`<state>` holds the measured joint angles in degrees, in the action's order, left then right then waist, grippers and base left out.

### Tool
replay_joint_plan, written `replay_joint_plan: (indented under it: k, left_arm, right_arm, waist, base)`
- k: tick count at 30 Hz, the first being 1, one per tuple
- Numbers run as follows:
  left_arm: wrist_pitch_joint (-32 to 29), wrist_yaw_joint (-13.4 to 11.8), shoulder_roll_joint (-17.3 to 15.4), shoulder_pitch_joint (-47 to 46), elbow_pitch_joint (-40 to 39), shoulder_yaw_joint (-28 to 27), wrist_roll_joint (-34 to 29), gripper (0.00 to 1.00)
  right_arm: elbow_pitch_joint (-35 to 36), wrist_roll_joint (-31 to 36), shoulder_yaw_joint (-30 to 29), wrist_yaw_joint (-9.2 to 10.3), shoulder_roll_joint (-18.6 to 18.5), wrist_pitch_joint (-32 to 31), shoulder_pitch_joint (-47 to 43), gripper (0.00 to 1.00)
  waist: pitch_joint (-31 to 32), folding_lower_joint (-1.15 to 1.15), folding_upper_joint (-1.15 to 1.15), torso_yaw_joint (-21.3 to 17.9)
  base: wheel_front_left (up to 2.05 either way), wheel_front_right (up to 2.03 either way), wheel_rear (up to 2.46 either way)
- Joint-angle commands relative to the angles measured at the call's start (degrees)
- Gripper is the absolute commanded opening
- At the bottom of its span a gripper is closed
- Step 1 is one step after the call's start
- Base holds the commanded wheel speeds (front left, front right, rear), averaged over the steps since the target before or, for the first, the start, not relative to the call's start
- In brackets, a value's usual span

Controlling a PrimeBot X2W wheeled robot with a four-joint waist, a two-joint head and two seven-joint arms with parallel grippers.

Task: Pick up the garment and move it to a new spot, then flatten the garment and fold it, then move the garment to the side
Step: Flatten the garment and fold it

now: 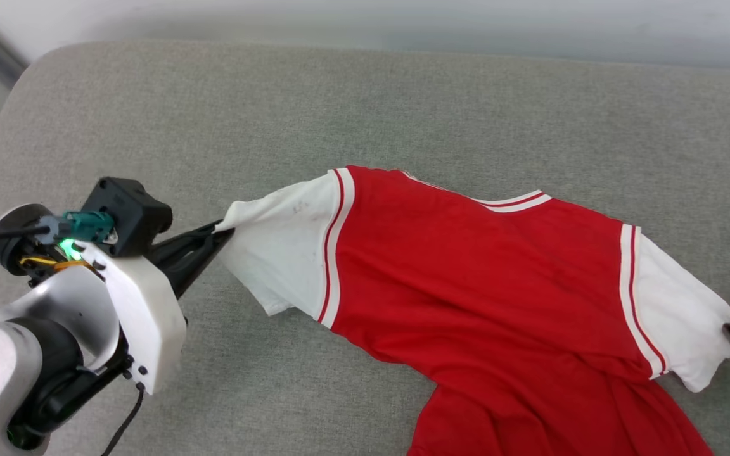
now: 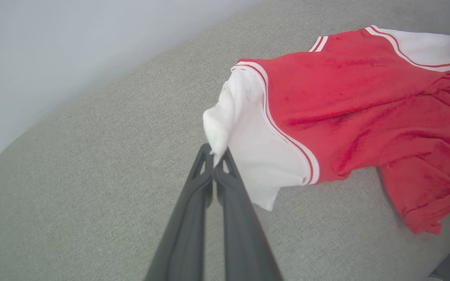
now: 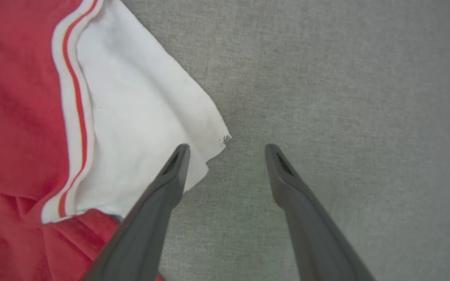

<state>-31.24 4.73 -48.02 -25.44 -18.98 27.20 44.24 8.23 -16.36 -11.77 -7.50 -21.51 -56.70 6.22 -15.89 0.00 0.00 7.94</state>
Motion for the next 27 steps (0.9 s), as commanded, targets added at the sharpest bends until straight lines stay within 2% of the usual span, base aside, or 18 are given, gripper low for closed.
replay_joint_plan:
  k: [1, 7, 13, 14, 15, 16, 17, 22, 27]
  left_arm:
    - [0.2, -0.4, 0.1, 0.5, -1.4, 0.1, -0.6, 0.0]
    - [0.6, -0.8, 1.0, 0.3, -5.1, 0.8, -1.0, 0.0]
    - [0.9, -0.9, 1.2, -0.4, -6.6, 1.1, -1.7, 0.0]
    - [0.9, -0.8, 1.2, -0.5, -6.6, 1.1, -1.7, 0.0]
    - [0.9, -0.8, 1.2, -0.6, -6.6, 1.2, -1.8, 0.0]
    - [1.0, -0.7, 1.2, -0.6, -6.5, 1.2, -1.9, 0.0]
    - [1.0, -0.7, 1.3, -0.6, -6.3, 1.3, -2.1, 0.0]
    - [1.8, -0.8, 1.0, 0.3, -5.3, 1.1, -2.1, 0.0]
    - [4.0, -2.1, 0.3, 1.0, -4.2, -0.7, -2.9, 0.0]
  right_arm:
    - [-1.3, 0.7, 0.5, 0.02, 0.0, -0.5, 0.9, 1.0]
    - [-7.6, -0.6, -0.1, 0.01, 2.3, -0.1, 2.6, 1.0]
    - [-13.8, -0.2, 2.5, 0.02, 2.4, 0.9, 2.3, 1.0]
    - [-14.9, -0.1, 3.2, 0.02, 2.3, 1.0, 2.1, 0.83]
    - [-15.9, -0.1, 3.7, 0.02, 2.1, 1.3, 2.1, 0.45]
    - [-16.7, -0.1, 4.1, 0.02, 1.8, 1.8, 2.2, 0.14]
    - [-17.4, 0.1, 4.4, 0.03, 1.3, 2.5, 2.4, 0.0]
    - [-17.5, -0.3, 4.3, 0.04, -1.8, 7.9, 5.5, 0.0]
    - [-14.5, -1.2, 4.3, 0.03, -5.5, 11.5, 8.7, 0.0]
  waist:
    - [-0.9, 0.0, 0.0, 0.9]
    - [-3.0, 0.0, 0.0, 2.2]
    - [-4.8, 0.0, 0.0, 2.8]
    - [-4.9, 0.0, 0.0, 2.8]
    - [-4.9, 0.0, 0.0, 2.9]
    - [-4.8, 0.0, 0.0, 2.8]
    - [-4.6, 0.0, 0.0, 2.8]
    - [-2.1, 0.0, 0.0, 1.8]
    - [1.8, 0.0, 0.0, 0.4]
  base:
    - [0.0, 0.0, 0.0]
    - [0.0, 0.0, 0.0]
    - [0.0, 0.0, 0.0]
    - [0.0, 0.0, 0.0]
    - [0.0, 0.0, 0.0]
    - [0.0, 0.0, 0.0]
    - [0.0, 0.0, 0.0]
    - [0.0, 0.0, 0.0]
    - [0.0, 0.0, 0.0]
